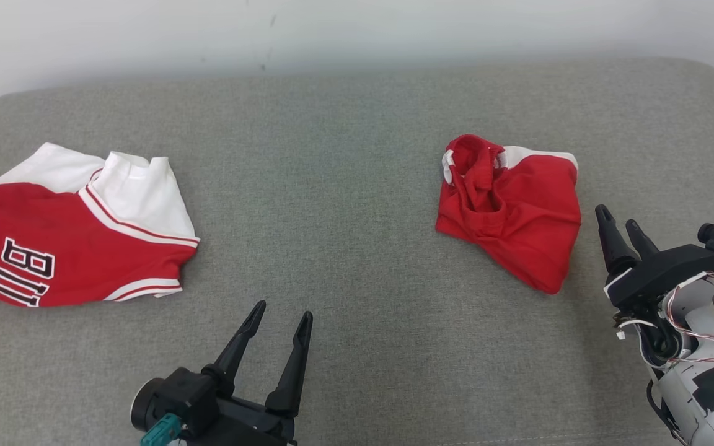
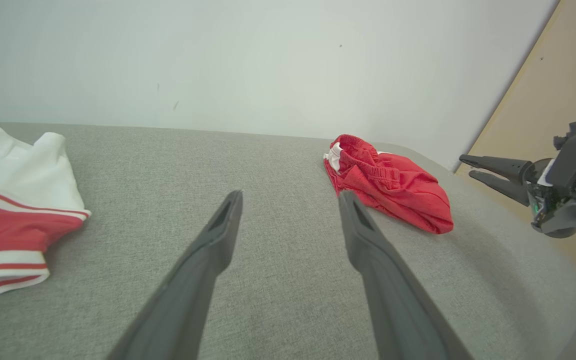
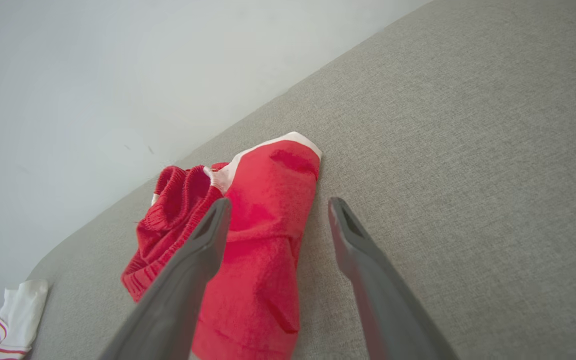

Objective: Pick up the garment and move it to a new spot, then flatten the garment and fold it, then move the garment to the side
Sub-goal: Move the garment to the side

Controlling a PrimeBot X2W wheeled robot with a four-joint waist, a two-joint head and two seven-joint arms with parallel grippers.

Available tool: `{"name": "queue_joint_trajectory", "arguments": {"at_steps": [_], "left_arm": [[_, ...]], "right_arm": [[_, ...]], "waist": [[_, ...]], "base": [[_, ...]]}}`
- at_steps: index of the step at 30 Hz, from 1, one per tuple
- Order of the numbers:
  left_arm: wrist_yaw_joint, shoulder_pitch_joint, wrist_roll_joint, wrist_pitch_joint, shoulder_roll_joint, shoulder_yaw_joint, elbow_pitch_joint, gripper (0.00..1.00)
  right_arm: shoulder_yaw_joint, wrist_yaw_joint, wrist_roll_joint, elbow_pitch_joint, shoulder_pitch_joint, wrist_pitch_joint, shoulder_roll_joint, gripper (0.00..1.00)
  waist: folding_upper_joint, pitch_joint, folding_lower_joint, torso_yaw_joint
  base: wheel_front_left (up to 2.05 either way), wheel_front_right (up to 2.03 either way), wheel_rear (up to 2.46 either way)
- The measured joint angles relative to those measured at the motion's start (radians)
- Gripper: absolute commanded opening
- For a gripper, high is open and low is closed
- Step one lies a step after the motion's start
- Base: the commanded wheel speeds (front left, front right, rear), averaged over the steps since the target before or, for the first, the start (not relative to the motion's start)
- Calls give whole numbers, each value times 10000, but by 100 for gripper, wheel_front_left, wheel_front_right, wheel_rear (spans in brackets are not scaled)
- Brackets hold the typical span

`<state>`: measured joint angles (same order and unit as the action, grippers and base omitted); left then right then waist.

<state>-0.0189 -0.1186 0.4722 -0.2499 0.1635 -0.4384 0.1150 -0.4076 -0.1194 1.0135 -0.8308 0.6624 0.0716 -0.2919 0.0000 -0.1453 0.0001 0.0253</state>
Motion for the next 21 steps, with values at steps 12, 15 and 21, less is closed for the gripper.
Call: {"name": "queue_joint_trajectory", "arguments": {"at_steps": [12,15,21], "left_arm": [[-90,-231,-19,0,44,0,48,100],[-161,-365,-48,0,40,-40,63,100],[-176,-466,-48,0,8,-109,169,100]], "right_arm": [[500,-12,800,-464,262,-324,182,100],[669,-12,1037,-677,482,-481,161,100],[779,-12,1319,-1191,759,-951,157,100]], "waist": [[0,-405,0,-374],[0,-488,0,-462],[0,-623,0,-675]], "base": [[0,0,0],[0,0,0],[0,0,0]]}}
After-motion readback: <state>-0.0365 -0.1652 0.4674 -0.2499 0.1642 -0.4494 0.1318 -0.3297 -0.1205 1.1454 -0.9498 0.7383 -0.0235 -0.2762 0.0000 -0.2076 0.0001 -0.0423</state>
